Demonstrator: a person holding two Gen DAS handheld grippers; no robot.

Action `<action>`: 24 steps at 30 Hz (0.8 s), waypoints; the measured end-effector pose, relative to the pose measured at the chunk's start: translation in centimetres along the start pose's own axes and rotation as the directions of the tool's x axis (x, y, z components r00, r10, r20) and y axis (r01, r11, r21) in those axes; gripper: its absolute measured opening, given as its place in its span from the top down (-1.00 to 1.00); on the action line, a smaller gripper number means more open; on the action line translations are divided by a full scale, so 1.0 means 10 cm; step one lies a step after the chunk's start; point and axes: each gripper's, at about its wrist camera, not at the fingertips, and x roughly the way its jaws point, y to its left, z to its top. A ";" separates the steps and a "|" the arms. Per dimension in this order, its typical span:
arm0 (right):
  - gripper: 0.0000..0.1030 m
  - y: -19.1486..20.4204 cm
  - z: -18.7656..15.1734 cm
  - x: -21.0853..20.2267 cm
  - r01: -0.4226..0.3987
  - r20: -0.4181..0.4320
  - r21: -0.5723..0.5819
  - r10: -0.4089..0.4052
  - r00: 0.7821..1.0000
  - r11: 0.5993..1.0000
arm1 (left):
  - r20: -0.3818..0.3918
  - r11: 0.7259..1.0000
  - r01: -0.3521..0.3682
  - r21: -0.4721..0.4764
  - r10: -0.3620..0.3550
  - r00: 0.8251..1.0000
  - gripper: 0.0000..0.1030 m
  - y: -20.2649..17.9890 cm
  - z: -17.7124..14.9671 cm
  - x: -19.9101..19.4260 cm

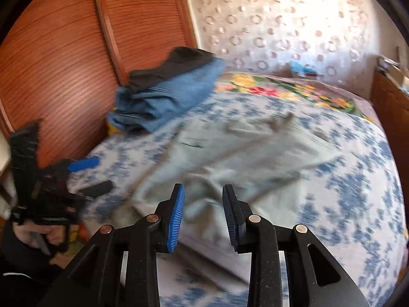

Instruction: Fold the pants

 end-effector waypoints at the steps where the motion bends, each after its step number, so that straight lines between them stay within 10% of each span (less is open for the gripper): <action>1: 0.37 -0.06 -0.03 0.00 0.019 -0.005 0.006 -0.019 1.000 1.000 | 0.001 1.000 0.007 0.005 -0.007 1.000 -0.67 -0.02 0.01 0.00; 11: 0.28 -0.38 -0.20 0.10 0.176 -0.055 0.044 -0.174 0.983 0.983 | -0.034 0.991 0.109 0.074 -0.107 0.994 -0.28 -0.36 0.10 0.17; 24: 0.27 -0.34 -0.25 0.13 0.178 -0.055 0.051 -0.175 0.983 0.983 | -0.135 0.983 0.139 0.122 -0.123 0.983 0.10 -0.56 -0.07 0.34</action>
